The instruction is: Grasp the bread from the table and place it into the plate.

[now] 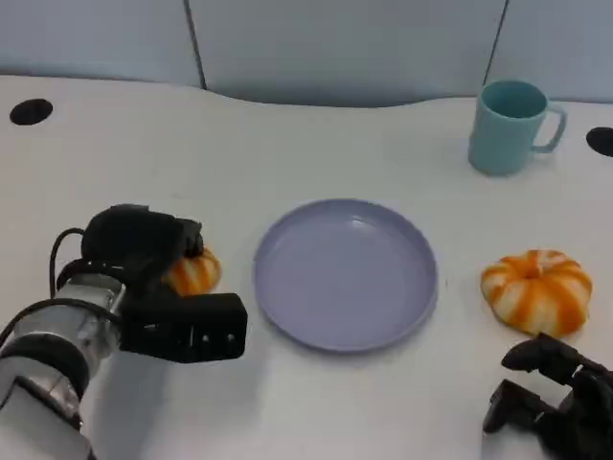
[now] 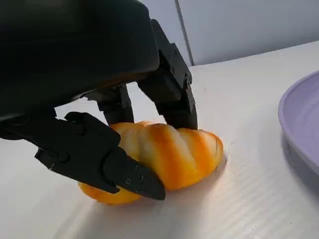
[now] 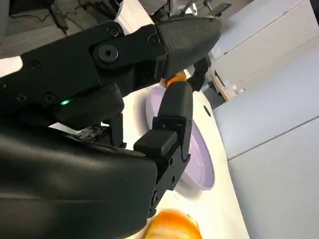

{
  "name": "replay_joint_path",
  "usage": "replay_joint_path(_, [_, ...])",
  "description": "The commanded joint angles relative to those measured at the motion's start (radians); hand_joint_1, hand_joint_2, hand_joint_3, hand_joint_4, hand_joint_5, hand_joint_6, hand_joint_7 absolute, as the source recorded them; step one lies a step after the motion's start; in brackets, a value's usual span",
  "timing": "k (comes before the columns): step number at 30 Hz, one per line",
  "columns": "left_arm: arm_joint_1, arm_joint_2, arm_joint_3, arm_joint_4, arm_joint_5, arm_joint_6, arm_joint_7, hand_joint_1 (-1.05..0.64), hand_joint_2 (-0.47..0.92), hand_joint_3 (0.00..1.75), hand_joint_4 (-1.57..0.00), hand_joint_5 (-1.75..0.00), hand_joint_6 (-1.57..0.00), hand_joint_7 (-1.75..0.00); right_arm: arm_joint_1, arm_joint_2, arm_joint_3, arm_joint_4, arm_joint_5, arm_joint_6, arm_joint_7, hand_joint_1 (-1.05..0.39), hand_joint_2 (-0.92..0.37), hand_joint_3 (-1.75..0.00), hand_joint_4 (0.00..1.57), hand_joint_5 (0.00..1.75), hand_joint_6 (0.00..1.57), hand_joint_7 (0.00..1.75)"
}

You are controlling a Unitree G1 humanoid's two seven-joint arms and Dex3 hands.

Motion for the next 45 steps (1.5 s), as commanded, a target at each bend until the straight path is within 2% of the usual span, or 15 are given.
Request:
replay_joint_path(1, [0.004, 0.015, 0.007, 0.007, -0.006, -0.006, 0.006, -0.16, 0.92, 0.21, -0.7, -1.75, -0.57, -1.6, 0.003, -0.017, -0.004, 0.016, 0.002, 0.011, -0.005, -0.45, -0.92, -0.1, 0.64, 1.36, 0.64, 1.03])
replay_joint_path(3, [0.004, 0.015, 0.007, 0.007, -0.006, -0.006, 0.006, -0.16, 0.92, 0.21, -0.7, -1.75, -0.57, -1.61, 0.003, -0.017, -0.005, 0.016, 0.002, 0.012, -0.005, -0.45, -0.92, -0.1, 0.64, 1.35, 0.64, 1.03])
replay_joint_path(5, [-0.03, 0.048, 0.033, -0.012, -0.024, -0.047, 0.05, -0.15, 0.92, 0.21, -0.74, -1.75, -0.59, -1.63, -0.017, -0.013, -0.003, 0.037, -0.004, 0.004, -0.011, -0.45, -0.92, -0.11, 0.64, 1.36, 0.64, 1.03])
replay_joint_path(7, [-0.052, 0.068, 0.049, -0.022, -0.028, -0.069, 0.068, -0.16, 0.92, 0.18, -0.77, -1.75, -0.67, -1.55, -0.029, -0.011, -0.002, 0.052, -0.007, -0.002, -0.012, -0.44, -0.92, -0.13, 0.63, 1.36, 0.63, 1.03])
replay_joint_path(11, [-0.065, 0.077, 0.06, -0.028, -0.036, -0.087, 0.07, -0.14, 0.92, 0.17, -0.78, -1.75, -0.68, -1.55, -0.038, -0.008, -0.001, 0.07, -0.009, -0.016, -0.011, -0.43, -0.92, -0.14, 0.62, 1.36, 0.63, 1.03])
replay_joint_path(13, [-0.077, 0.085, 0.068, -0.038, -0.041, -0.102, 0.073, -0.12, 0.91, 0.22, -0.78, -1.75, -0.62, -1.7, -0.043, -0.005, 0.001, 0.08, -0.014, -0.029, -0.015, -0.43, -0.92, -0.14, 0.63, 1.36, 0.63, 1.03])
replay_joint_path(19, [-0.093, 0.084, 0.073, -0.062, -0.034, -0.155, 0.111, -0.09, 0.87, 0.22, -0.82, -1.75, -0.64, -1.75, -0.052, 0.0, 0.001, 0.101, -0.015, -0.047, -0.01, -0.42, -0.92, -0.16, 0.62, 1.37, 0.62, 1.03])
replay_joint_path(23, [-0.116, 0.071, 0.062, -0.074, -0.022, -0.195, 0.125, -0.06, 0.86, 0.25, -0.85, -1.75, -0.67, -1.75, -0.055, 0.0, 0.002, 0.108, -0.016, -0.048, -0.014, -0.43, -0.92, -0.16, 0.62, 1.36, 0.62, 1.04])
replay_joint_path(25, [-0.136, 0.055, 0.047, -0.083, -0.011, -0.201, 0.108, -0.08, 0.75, 0.49, -0.83, -1.75, -0.65, -1.75, -0.06, 0.0, 0.001, 0.12, -0.014, -0.053, -0.004, -0.43, -0.92, -0.16, 0.62, 1.36, 0.61, 1.04])
replay_joint_path(27, [-0.147, 0.046, 0.039, -0.088, -0.006, -0.205, 0.094, -0.11, 0.69, 0.54, -0.83, -1.75, -0.64, -1.75, -0.063, 0.0, 0.0, 0.129, -0.012, -0.057, 0.004, -0.44, -0.92, -0.16, 0.62, 1.36, 0.61, 1.04])
replay_joint_path(34, [-0.185, -0.014, -0.027, -0.103, 0.039, -0.244, 0.094, -0.18, 0.7, 0.52, -0.84, -1.75, -0.66, -1.72, -0.069, -0.002, -0.001, 0.139, -0.016, -0.058, -0.001, -0.43, -0.92, -0.16, 0.63, 1.36, 0.62, 1.04])
replay_joint_path(41, [-0.194, -0.047, -0.043, -0.095, 0.049, -0.264, 0.093, -0.2, 0.71, 0.52, -0.86, -1.75, -0.67, -1.72, -0.067, -0.001, 0.002, 0.134, -0.019, -0.06, -0.007, -0.43, -0.92, -0.15, 0.64, 1.35, 0.63, 1.03])
replay_joint_path(42, [-0.195, -0.064, -0.051, -0.091, 0.053, -0.276, 0.097, -0.23, 0.73, 0.47, -0.87, -1.75, -0.72, -1.48, -0.066, -0.001, 0.003, 0.132, -0.02, -0.064, -0.005, -0.43, -0.92, -0.16, 0.63, 1.35, 0.62, 1.02])
replay_joint_path(43, [-0.196, -0.078, -0.055, -0.087, 0.053, -0.283, 0.094, -0.24, 0.77, 0.41, -0.88, -1.75, -0.77, -1.42, -0.065, -0.001, 0.004, 0.128, -0.021, -0.064, -0.006, -0.43, -0.92, -0.17, 0.63, 1.36, 0.62, 1.02])
replay_joint_path(45, [-0.197, -0.088, -0.059, -0.08, 0.052, -0.289, 0.092, -0.24, 0.79, 0.38, -0.88, -1.75, -0.78, -1.43, -0.063, -0.001, 0.006, 0.125, -0.023, -0.062, -0.008, -0.43, -0.92, -0.17, 0.63, 1.37, 0.62, 1.02])
